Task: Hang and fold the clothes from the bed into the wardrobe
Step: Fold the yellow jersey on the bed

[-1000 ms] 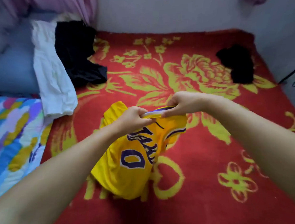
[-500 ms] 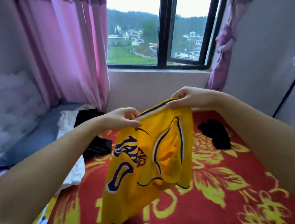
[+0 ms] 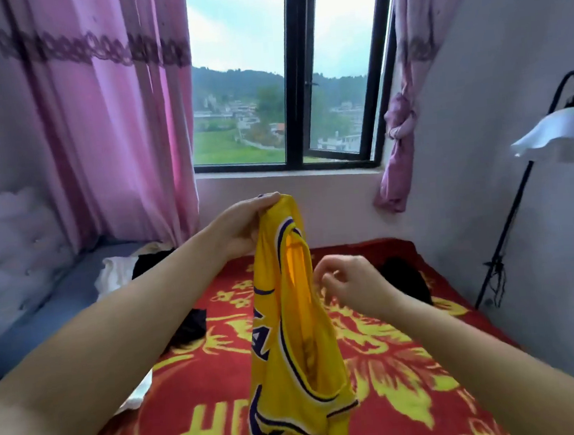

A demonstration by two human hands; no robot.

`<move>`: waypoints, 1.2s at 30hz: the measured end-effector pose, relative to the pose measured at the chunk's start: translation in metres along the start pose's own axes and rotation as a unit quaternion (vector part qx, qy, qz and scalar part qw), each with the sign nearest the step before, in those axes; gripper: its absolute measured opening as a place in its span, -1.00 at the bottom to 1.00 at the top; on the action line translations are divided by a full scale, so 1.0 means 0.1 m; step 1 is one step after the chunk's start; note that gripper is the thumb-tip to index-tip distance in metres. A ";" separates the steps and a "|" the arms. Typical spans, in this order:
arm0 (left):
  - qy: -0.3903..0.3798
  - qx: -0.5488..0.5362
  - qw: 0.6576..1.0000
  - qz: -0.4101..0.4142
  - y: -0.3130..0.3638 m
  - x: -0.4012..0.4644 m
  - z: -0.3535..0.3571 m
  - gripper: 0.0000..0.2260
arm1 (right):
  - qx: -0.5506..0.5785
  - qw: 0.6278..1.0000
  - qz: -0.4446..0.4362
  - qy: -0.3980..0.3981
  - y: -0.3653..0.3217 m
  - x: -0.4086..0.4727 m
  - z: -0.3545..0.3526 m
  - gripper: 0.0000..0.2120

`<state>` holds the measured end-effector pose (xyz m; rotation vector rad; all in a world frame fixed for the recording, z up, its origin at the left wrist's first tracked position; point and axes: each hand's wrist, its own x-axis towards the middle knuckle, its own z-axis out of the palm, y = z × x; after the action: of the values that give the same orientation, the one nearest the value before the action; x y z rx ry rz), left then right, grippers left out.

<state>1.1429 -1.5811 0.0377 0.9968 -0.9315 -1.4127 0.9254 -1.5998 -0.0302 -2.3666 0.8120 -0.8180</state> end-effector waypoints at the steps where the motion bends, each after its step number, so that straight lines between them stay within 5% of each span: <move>1: 0.001 -0.010 1.000 -0.001 0.03 0.01 0.01 -0.83 | -0.030 0.995 0.023 -0.092 0.06 -0.10 0.16 -0.84; 3: 0.005 -0.006 1.000 0.016 0.09 0.00 0.03 -0.81 | -0.114 0.950 0.085 -0.277 0.16 -0.25 0.45 -0.65; 5: 0.010 0.004 0.999 0.037 0.15 -0.01 -0.01 -0.83 | -0.173 0.905 0.125 -0.368 0.27 -0.36 0.66 -0.53; 11: 0.027 0.046 0.999 0.006 0.29 -0.13 -0.35 -0.92 | -0.061 0.948 0.215 -0.226 0.36 -0.19 0.62 -0.57; 14: 0.016 0.056 0.998 -0.009 0.24 -0.16 -0.31 -0.87 | -0.015 0.947 0.231 -0.224 0.26 0.00 0.81 -0.59; 16: 0.007 0.052 0.998 -0.019 0.25 -0.18 -0.33 -0.88 | -0.060 0.944 0.251 -0.206 0.29 0.13 1.01 -0.82; 20: 0.100 0.169 0.978 -0.073 0.37 -0.30 -0.64 -0.83 | -0.134 0.946 0.273 -0.108 0.38 0.46 0.64 -0.83; 24: 0.198 0.368 0.903 -0.098 0.25 -0.42 -0.93 -0.57 | -0.059 0.966 0.248 0.033 0.23 0.84 -0.13 -0.82; 27: 0.141 0.537 0.827 -0.093 0.18 -0.43 -0.81 -0.25 | 0.007 0.971 0.232 0.053 -0.07 1.11 -0.49 -0.81; 30: 0.085 0.726 0.675 -0.098 0.06 -0.35 -0.55 -0.34 | -0.034 0.978 0.194 0.063 -0.40 1.27 -0.72 -0.87; 32: 0.133 0.778 0.611 -0.056 -0.04 -0.26 -0.47 -0.59 | -0.047 0.982 0.170 0.068 -0.56 1.31 -0.82 -0.91; 34: 0.205 0.739 0.642 0.009 -0.03 -0.21 -0.48 -0.73 | -0.050 0.984 0.156 0.071 -0.64 1.32 -0.92 -0.92; 36: 0.246 0.636 0.728 0.070 0.12 -0.19 -0.55 -0.62 | -0.065 0.982 0.151 0.090 -0.60 1.30 -1.04 -0.91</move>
<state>1.1995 -1.5637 0.0322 2.0969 -1.5073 -0.1125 0.9609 -1.6721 0.1277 -2.2215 1.2979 -0.8786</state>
